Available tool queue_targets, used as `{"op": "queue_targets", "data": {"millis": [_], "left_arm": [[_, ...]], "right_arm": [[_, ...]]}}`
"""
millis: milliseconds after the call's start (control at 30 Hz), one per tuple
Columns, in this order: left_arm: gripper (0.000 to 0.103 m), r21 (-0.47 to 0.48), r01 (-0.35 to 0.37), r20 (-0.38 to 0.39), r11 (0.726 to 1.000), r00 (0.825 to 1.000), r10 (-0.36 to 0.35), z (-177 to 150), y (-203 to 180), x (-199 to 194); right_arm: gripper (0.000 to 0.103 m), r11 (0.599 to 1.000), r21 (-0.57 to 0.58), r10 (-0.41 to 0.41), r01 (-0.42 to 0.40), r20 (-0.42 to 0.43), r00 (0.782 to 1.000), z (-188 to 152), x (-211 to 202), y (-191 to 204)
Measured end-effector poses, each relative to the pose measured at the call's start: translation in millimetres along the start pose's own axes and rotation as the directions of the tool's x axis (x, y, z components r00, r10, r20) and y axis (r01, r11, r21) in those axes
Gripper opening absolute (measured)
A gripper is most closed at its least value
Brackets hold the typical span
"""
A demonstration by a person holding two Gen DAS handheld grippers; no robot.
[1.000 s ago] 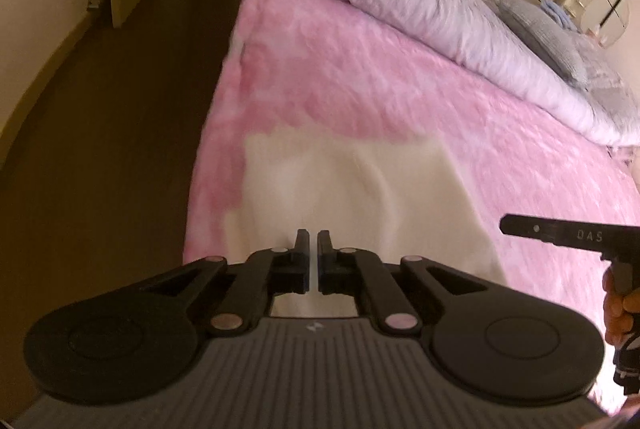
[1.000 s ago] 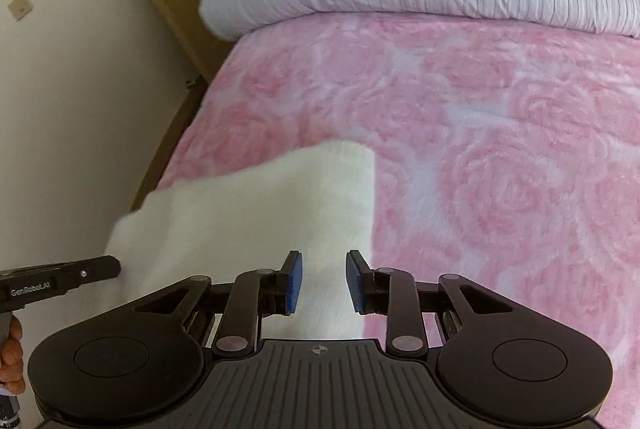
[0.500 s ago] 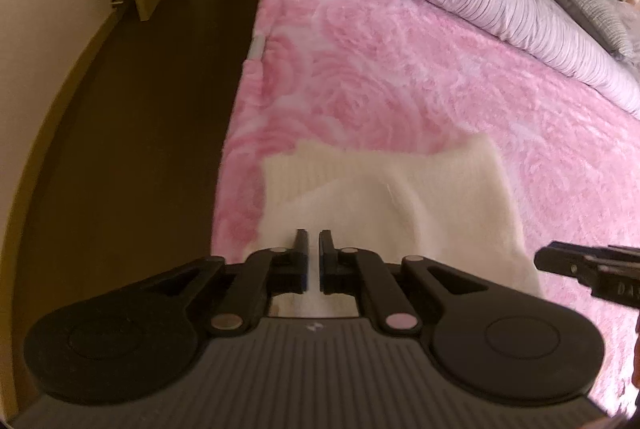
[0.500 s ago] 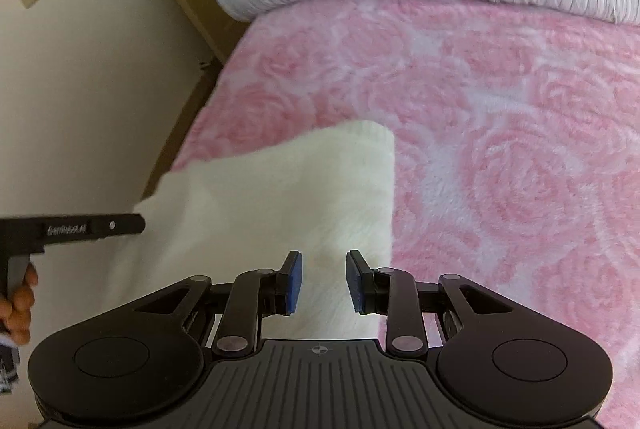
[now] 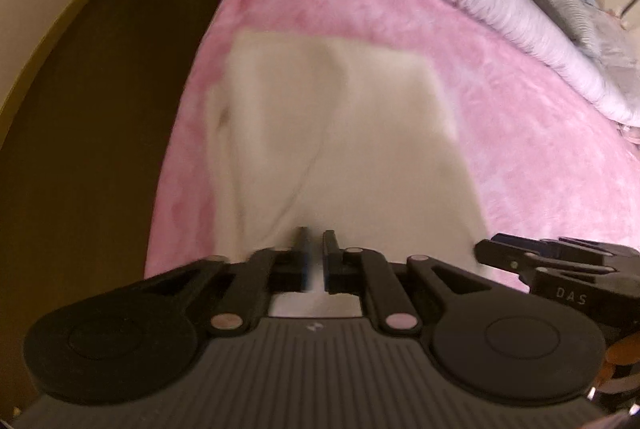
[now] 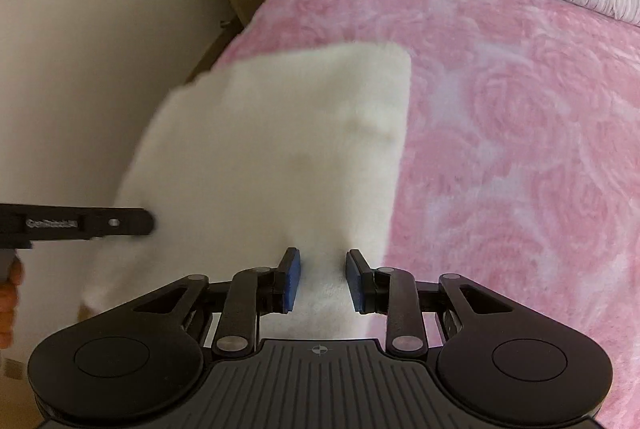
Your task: Fold clothes
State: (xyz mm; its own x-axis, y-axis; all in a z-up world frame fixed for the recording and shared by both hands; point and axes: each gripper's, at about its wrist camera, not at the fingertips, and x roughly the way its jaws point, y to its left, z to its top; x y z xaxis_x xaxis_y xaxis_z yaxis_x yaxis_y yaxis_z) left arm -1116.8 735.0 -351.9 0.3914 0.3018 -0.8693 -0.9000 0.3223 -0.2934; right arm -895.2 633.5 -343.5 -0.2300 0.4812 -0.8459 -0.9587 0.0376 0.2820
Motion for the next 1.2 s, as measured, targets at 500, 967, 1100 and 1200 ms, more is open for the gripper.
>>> {"op": "queue_targets", "data": {"millis": [500,967,1100,1200], "left_arm": [[0.041,-0.095,-0.224,0.029,0.97,0.973,0.227,-39,-64,-126],[0.043,-0.408,-0.361,0.182,0.839,0.868,0.462,-134,-273,-227],[0.044,-0.516,-0.349,0.182,0.782,0.848,0.498,-156,-331,-236],[0.043,-0.553,-0.322,0.192,0.768,0.848,0.494,-165,-364,-237]], "right_arm": [[0.044,0.989,-0.034,0.144,-0.144,-0.026,0.989,-27,-114,16],[0.053,0.858,-0.442,0.296,-0.26,0.013,0.955,-1,-283,-69],[0.054,0.803,-0.539,0.316,-0.254,0.024,0.948,-7,-321,-102],[0.054,0.789,-0.543,0.366,-0.288,0.038,0.93,-9,-343,-128]]}}
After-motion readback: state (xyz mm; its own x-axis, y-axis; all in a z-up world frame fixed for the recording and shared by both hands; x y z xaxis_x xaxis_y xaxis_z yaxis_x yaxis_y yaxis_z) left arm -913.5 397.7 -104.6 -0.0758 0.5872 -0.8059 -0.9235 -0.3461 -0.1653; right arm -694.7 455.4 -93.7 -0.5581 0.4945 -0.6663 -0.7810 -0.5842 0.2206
